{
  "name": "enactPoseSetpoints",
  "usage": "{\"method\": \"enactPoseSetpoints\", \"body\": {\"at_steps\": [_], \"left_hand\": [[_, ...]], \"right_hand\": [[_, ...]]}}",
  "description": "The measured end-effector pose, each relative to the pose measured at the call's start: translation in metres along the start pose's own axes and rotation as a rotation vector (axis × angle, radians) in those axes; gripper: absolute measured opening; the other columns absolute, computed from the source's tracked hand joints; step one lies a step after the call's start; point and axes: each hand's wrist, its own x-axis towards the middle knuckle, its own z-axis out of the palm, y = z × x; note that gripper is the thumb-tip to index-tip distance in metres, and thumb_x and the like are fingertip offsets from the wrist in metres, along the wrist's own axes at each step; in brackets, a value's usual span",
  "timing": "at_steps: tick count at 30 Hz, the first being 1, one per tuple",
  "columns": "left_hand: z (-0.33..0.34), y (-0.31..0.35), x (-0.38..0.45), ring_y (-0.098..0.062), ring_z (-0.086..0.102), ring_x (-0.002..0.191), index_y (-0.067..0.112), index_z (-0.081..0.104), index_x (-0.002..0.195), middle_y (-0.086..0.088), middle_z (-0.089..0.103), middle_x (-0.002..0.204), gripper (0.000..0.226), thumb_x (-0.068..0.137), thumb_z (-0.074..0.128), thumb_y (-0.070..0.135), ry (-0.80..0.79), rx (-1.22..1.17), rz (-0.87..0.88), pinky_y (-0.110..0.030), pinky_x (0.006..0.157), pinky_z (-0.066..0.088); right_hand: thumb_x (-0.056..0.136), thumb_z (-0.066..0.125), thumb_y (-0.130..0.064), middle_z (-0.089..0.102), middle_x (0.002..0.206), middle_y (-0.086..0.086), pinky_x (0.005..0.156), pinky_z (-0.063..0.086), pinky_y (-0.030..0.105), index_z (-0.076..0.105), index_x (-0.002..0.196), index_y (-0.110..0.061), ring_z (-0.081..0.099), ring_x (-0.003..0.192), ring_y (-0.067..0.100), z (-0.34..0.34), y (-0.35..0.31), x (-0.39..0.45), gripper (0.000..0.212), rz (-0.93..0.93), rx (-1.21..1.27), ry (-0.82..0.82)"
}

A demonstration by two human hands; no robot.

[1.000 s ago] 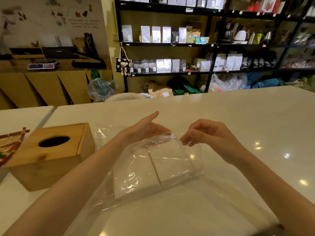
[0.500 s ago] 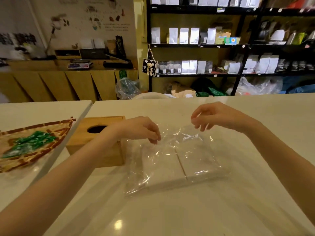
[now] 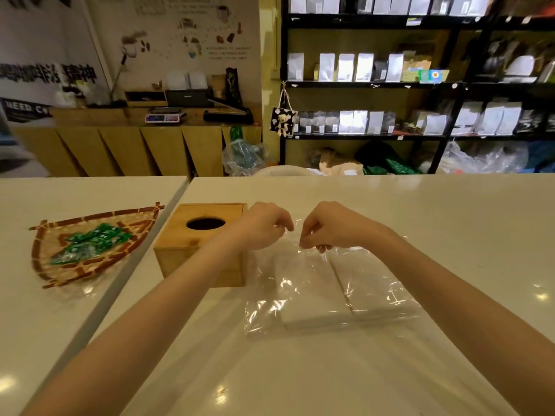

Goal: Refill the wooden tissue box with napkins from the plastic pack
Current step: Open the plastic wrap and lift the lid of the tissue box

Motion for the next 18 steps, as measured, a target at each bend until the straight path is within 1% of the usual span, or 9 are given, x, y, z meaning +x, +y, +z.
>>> {"method": "enactPoseSetpoints", "body": {"at_steps": [2,5,8,10,11,13,14,16,18], "left_hand": [[0.002,-0.008,0.007,-0.020,0.048,0.118,0.017,0.057,0.120,-0.004,0.056,0.130,0.030,0.093,0.044,0.020,-0.013,0.065,-0.039,-0.027,0.095,0.036],[0.003,-0.014,0.020,-0.026,0.037,0.130,0.020,0.041,0.134,-0.009,0.043,0.141,0.044,0.094,0.039,0.038,-0.034,0.152,-0.103,-0.040,0.107,0.029],[-0.004,-0.015,0.028,-0.030,0.034,0.133,0.020,0.027,0.142,-0.013,0.035,0.147,0.061,0.090,0.041,0.050,0.011,0.154,-0.203,-0.045,0.108,0.030],[-0.011,-0.016,0.034,-0.028,0.046,0.122,0.014,0.032,0.139,-0.012,0.047,0.137,0.068,0.085,0.051,0.050,0.048,0.039,-0.260,-0.040,0.099,0.040],[-0.014,-0.017,0.036,-0.023,0.054,0.110,0.012,0.038,0.135,-0.011,0.057,0.124,0.066,0.082,0.057,0.047,0.050,-0.023,-0.263,-0.034,0.090,0.045],[-0.019,-0.019,0.039,-0.010,0.060,0.080,0.010,0.051,0.124,-0.004,0.065,0.096,0.055,0.079,0.067,0.036,0.037,-0.173,-0.248,-0.020,0.067,0.045],[-0.020,-0.019,0.040,-0.006,0.060,0.072,0.009,0.055,0.119,-0.003,0.066,0.090,0.049,0.077,0.070,0.029,0.039,-0.242,-0.244,-0.016,0.061,0.042],[-0.020,-0.019,0.041,-0.006,0.062,0.071,0.011,0.059,0.112,-0.004,0.067,0.089,0.042,0.074,0.073,0.022,0.067,-0.329,-0.239,-0.014,0.060,0.041],[-0.018,-0.020,0.042,-0.009,0.062,0.074,0.012,0.060,0.110,-0.006,0.067,0.091,0.041,0.073,0.075,0.020,0.091,-0.358,-0.235,-0.020,0.069,0.043]], "right_hand": [[0.080,0.068,-0.018,0.059,0.049,-0.006,0.052,0.043,0.013,0.073,0.081,-0.011,0.053,0.046,0.005,-0.005,0.003,-0.009,0.009,-0.016,0.037,0.035],[0.079,0.069,-0.019,0.060,0.045,-0.010,0.055,0.046,0.014,0.074,0.078,-0.016,0.055,0.043,0.001,-0.011,0.010,-0.020,0.006,-0.031,0.077,0.091],[0.078,0.069,-0.016,0.069,0.060,0.004,0.065,0.052,0.024,0.076,0.080,-0.013,0.059,0.052,0.007,-0.015,0.016,-0.028,0.007,-0.029,0.117,0.134],[0.078,0.070,-0.014,0.070,0.064,0.007,0.066,0.053,0.023,0.076,0.080,-0.012,0.060,0.051,0.005,-0.015,0.019,-0.032,0.007,-0.032,0.142,0.162],[0.078,0.070,-0.013,0.070,0.063,0.005,0.065,0.052,0.021,0.076,0.079,-0.012,0.059,0.049,0.001,-0.014,0.020,-0.034,0.006,-0.034,0.156,0.175],[0.078,0.070,-0.012,0.070,0.061,0.003,0.061,0.050,0.016,0.076,0.077,-0.012,0.060,0.048,0.001,-0.013,0.020,-0.037,0.006,-0.038,0.174,0.201],[0.078,0.070,-0.012,0.071,0.062,0.004,0.060,0.050,0.015,0.076,0.077,-0.011,0.062,0.051,0.005,-0.012,0.020,-0.039,0.007,-0.041,0.182,0.217],[0.078,0.070,-0.013,0.073,0.067,0.007,0.059,0.051,0.011,0.076,0.080,-0.010,0.065,0.057,0.009,-0.012,0.018,-0.044,0.007,-0.054,0.204,0.245],[0.078,0.070,-0.013,0.073,0.067,0.005,0.057,0.048,0.006,0.077,0.081,-0.010,0.062,0.054,0.002,-0.013,0.016,-0.049,0.008,-0.069,0.221,0.262]]}}
